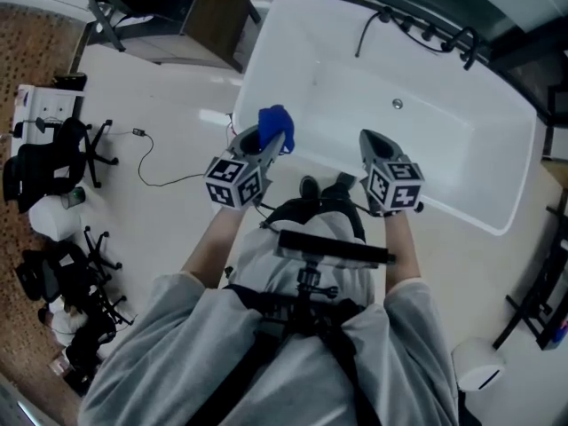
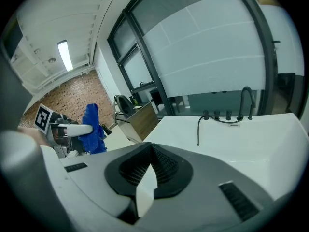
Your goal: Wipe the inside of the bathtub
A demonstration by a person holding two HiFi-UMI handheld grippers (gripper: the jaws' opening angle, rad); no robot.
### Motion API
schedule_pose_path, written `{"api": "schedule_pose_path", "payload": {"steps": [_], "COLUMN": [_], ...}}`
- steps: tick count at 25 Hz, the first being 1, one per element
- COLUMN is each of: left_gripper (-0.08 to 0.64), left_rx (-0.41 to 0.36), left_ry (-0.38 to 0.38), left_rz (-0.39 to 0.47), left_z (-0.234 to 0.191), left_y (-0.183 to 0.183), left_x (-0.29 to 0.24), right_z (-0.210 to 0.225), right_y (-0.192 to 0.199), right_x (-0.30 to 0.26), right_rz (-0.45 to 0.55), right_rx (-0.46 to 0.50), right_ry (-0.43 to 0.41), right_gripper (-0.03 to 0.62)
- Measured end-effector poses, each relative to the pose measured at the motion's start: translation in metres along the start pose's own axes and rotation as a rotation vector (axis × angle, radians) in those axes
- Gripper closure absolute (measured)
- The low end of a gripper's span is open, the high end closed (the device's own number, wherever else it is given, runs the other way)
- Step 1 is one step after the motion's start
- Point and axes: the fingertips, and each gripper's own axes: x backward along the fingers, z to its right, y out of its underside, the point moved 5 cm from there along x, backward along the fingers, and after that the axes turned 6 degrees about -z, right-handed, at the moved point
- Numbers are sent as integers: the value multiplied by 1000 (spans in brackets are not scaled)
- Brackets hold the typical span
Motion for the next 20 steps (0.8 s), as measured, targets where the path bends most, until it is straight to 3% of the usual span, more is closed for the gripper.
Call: {"api": "schedule_pose_path", "payload": {"steps": [10,14,20], "left_gripper": [426,426,426], "left_rx": [-2,-17,-63], "left_ry": [-120,-156,-168], "left_rz": [31,26,14], "left_z": [2,-5,-33], "left_y": [-40,-42,-55], "left_x": [-6,-4,-5], "right_z": [21,17,1], "right_y": [-43,-44,-49], "right_x": [-17,-29,-49], "right_rz": [21,32,46], "right_rx": [42,14,2], "right_ry": [-99,-132,-166], "right_gripper": [583,583,583]}}
